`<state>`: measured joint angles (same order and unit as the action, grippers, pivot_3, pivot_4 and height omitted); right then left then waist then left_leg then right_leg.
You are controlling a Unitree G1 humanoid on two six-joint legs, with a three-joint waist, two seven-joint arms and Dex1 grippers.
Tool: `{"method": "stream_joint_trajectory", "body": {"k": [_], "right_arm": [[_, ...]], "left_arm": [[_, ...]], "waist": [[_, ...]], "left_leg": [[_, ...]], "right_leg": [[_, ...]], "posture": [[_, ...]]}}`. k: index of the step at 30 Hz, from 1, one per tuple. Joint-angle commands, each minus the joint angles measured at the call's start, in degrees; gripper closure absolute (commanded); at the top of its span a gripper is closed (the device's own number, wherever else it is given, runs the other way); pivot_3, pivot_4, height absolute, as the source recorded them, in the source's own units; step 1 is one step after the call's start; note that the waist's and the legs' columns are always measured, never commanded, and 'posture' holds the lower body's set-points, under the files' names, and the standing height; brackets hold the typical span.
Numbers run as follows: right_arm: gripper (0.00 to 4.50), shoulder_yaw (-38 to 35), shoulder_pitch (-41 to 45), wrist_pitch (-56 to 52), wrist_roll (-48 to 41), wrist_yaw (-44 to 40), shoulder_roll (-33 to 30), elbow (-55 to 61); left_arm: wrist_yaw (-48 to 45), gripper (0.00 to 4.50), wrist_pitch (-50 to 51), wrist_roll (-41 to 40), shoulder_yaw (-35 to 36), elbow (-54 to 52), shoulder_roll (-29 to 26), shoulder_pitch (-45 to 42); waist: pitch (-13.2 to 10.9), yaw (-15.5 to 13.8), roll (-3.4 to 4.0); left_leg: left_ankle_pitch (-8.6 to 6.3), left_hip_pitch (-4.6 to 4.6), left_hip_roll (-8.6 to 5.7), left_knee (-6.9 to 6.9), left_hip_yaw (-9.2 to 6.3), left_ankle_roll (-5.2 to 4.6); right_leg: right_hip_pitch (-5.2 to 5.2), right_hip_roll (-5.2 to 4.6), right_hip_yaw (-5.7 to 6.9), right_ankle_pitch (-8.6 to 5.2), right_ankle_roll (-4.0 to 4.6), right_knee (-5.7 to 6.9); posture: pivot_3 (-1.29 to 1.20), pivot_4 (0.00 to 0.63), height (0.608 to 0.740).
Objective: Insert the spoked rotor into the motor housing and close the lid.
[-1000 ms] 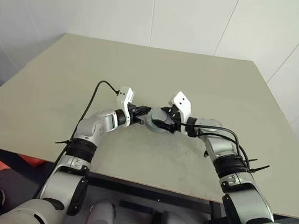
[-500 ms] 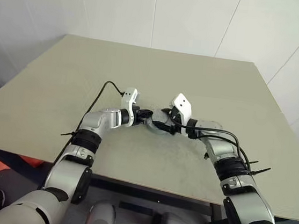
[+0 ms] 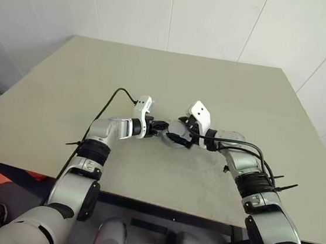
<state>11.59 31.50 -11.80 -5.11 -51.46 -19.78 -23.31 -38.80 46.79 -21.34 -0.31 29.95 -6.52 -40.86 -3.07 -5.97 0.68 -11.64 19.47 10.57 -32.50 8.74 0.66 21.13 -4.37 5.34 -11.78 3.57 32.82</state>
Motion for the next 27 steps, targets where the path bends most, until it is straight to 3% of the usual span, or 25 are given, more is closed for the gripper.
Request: {"method": "stream_joint_trajectory", "body": {"k": [1,12,18,22,27], "right_arm": [[0.03,-1.6,0.6,-1.6,-2.4,-0.8,-0.2,6.1],[0.03,-7.3,4.2,-11.3,-7.9,3.6,0.1,17.0],[0.03,-14.9,8.6,-30.1,-11.8,10.6,-3.0,11.9],[0.03,-19.0,11.2,-47.4,-17.0,8.2,-10.0,7.8],[0.03,-25.8,13.0,-63.5,-21.1,12.8,-9.1,2.3]], "left_arm": [[-0.6,4.50,3.7,0.4,-2.1,0.5,0.3,0.5],[-2.4,4.50,6.5,0.3,-2.9,-1.4,0.2,0.7],[-2.3,4.50,6.1,0.5,-2.9,-1.7,0.5,0.9],[-2.5,4.50,5.5,0.5,-3.1,-2.1,1.0,1.2],[-2.3,4.50,5.2,0.6,-3.1,-2.6,1.2,1.7]], "waist": [[0.0,0.0,0.01],[0.0,-0.1,0.02],[0.0,-0.5,0.02],[0.0,-1.4,0.04],[0.0,-1.5,0.11]], "left_leg": [[-0.01,0.17,-0.01,0.00,0.00,-0.02],[-0.09,0.51,-0.06,-0.03,-0.01,-0.21],[-0.09,0.49,-0.13,-0.04,-0.01,-0.16],[-0.04,0.51,-0.23,-0.06,-0.02,-0.08],[0.01,0.50,-0.23,-0.07,-0.01,-0.01]], "right_leg": [[0.14,0.00,0.00,0.10,0.18,0.01],[0.45,-0.03,0.00,0.04,0.10,0.00],[0.41,-0.08,-0.01,0.04,0.09,0.01],[0.40,-0.16,-0.01,0.04,0.08,0.01],[0.39,-0.16,-0.02,0.03,0.07,0.11]], "posture": [[0.00,0.000,0.740],[0.00,0.000,0.740],[0.00,0.000,0.740],[0.00,0.000,0.740],[0.00,0.000,0.740]]}}
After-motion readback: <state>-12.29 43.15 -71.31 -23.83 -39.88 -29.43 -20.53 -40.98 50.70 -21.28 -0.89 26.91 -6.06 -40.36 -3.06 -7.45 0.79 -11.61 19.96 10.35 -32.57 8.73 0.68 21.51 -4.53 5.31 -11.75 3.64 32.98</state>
